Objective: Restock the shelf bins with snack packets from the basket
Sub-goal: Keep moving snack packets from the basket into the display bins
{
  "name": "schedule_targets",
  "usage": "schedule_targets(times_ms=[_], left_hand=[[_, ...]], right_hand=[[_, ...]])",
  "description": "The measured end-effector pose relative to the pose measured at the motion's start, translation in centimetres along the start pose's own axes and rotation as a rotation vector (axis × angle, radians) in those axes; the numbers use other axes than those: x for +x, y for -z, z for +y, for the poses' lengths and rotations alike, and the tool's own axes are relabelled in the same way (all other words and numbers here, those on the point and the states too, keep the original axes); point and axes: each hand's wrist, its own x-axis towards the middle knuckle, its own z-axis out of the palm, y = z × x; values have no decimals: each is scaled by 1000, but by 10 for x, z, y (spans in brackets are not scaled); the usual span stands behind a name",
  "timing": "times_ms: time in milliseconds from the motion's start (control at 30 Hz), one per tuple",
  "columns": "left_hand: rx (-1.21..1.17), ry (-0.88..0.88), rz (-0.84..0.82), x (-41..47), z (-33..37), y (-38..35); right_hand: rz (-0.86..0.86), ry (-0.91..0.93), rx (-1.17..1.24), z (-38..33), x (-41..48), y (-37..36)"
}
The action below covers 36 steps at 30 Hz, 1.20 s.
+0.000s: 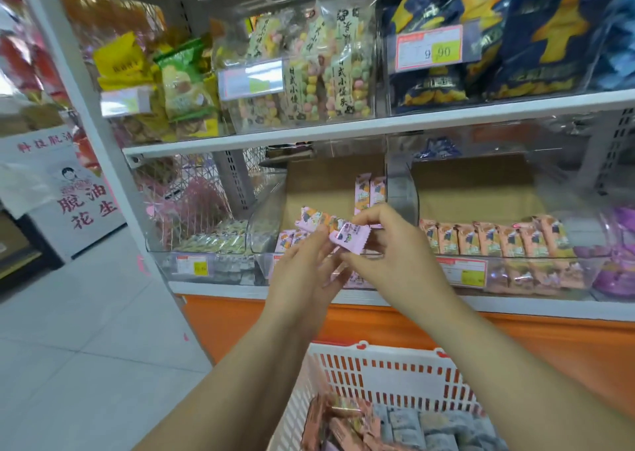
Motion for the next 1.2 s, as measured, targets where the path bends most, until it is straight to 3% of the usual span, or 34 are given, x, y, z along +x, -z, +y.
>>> schedule_targets(times_ms=[133,267,400,933,1200], left_hand=[[90,5,77,41,-4,-4],[423,-118,232,100,1,3],[772,-242,317,147,0,-3],[1123,-161,213,213,-29,-9],[1255,-269,171,198,-23,-3]], right_hand=[[-113,-29,-231,23,12,17],[-63,-171,-586,61,21,33],[-116,-187,-583,81,19,29],[-40,-157,-554,94,23,18],[41,-86,-574,86,19,17]])
